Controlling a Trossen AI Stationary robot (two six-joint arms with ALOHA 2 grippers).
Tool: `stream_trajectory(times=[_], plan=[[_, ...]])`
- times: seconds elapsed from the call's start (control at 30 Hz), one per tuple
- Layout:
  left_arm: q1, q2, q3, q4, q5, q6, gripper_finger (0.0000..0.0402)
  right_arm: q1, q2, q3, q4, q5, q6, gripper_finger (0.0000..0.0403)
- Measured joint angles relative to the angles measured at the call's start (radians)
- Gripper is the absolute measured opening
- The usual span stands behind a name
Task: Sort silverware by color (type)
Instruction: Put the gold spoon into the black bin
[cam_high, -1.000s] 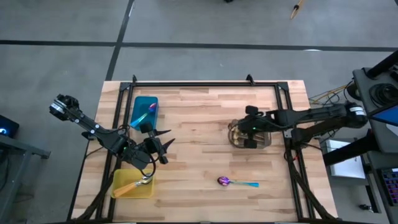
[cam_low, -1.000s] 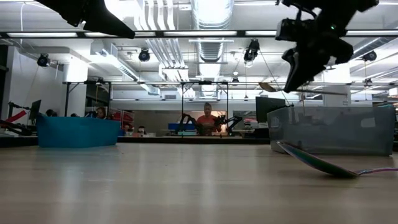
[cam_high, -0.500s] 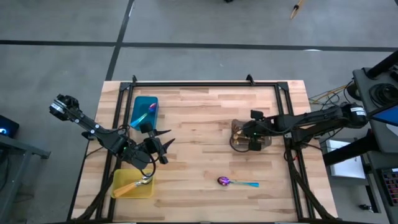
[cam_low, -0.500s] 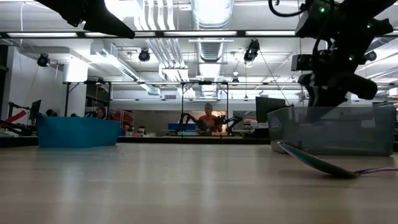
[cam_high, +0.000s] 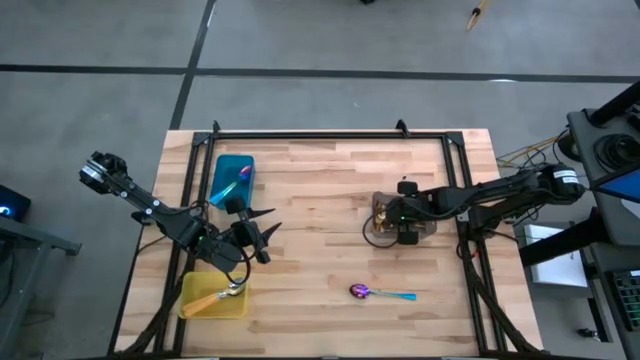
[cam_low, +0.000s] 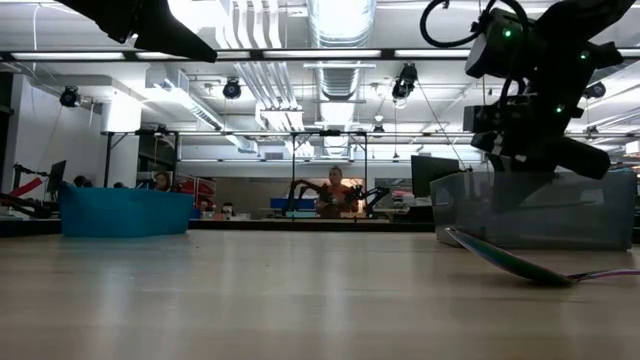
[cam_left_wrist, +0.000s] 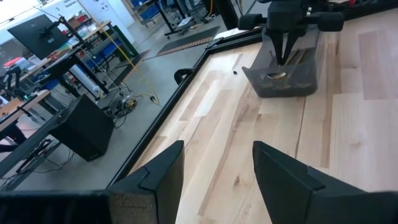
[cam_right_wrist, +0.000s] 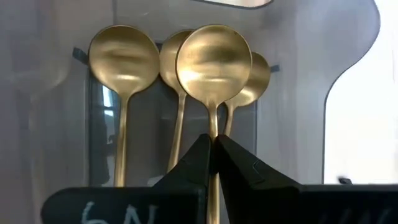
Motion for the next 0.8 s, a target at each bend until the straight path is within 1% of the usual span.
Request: stream_trajectory(times=[0.2, 0.7, 0.8], plan=[[0.0, 0.0, 0.0, -0.001, 0.0, 0.0, 0.0171, 0.0, 0.004, 0.001, -0.011, 0.015, -0.007, 0.0013], [0.0, 0.0, 0.0, -0.001, 0.0, 0.005, 0.0171, 0.0, 0.004, 0.008, -0.008, 0.009, 0.005, 0.0013], [0.0, 0.0, 0.0, -0.001, 0.0, 0.006, 0.0171, 0.0, 0.003, 0.008, -0.008, 0.008, 0.006, 0.0022]])
